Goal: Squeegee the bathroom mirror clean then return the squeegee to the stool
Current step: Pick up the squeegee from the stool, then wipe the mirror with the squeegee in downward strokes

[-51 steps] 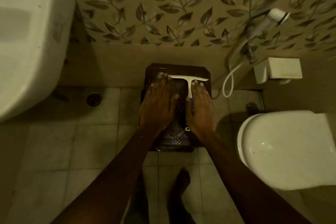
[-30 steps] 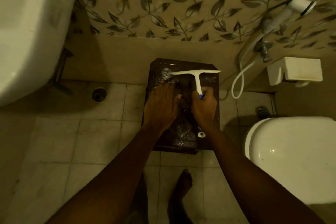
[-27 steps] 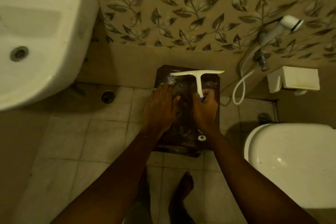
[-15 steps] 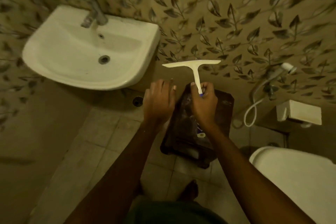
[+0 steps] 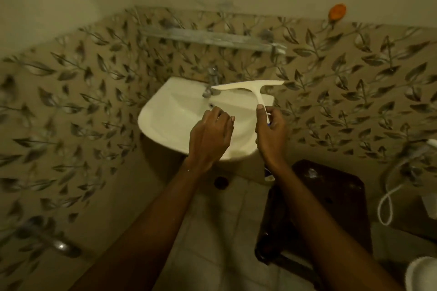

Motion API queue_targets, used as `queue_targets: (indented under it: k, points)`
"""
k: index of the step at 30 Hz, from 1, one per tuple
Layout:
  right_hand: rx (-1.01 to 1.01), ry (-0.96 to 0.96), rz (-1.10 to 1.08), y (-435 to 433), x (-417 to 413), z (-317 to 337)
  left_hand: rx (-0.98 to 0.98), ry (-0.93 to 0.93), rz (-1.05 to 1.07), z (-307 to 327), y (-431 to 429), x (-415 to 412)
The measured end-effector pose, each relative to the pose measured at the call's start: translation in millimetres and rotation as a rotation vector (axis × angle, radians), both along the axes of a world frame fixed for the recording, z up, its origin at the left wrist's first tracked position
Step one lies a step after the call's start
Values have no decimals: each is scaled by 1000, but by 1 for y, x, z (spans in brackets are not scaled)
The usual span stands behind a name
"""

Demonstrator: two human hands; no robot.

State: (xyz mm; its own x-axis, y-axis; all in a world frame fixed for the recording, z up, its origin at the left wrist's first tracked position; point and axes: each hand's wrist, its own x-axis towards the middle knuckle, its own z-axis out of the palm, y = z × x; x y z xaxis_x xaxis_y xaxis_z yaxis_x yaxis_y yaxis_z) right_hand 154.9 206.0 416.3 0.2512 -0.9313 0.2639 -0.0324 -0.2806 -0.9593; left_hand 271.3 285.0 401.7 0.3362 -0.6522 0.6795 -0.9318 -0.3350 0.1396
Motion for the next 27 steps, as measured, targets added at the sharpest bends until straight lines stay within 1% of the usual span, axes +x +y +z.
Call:
queue_targets:
  k: [5, 11, 14, 18, 20, 25, 27]
  points:
    - [-106, -18, -24, 8, 53, 46, -89, -84, 10, 46, 3, 61]
    - [-222, -62, -14, -12, 109, 94, -219, -103, -42, 104, -18, 131]
    - [-280, -105, -13, -35, 141, 114, -276, -83, -55, 136, -38, 169]
    - [-355, -157, -64, -73, 181, 139, -333, -183, -87, 175, -66, 218]
    - [-357, -189, -91, -93, 200, 155, -343, -206, -74, 194, -80, 242]
    - [-404, -172, -122, -138, 237, 207, -373, -186, -39, 247, -125, 293]
    - [-431, -179, -145, -156, 249, 233, -354, -183, -44, 274, -145, 311]
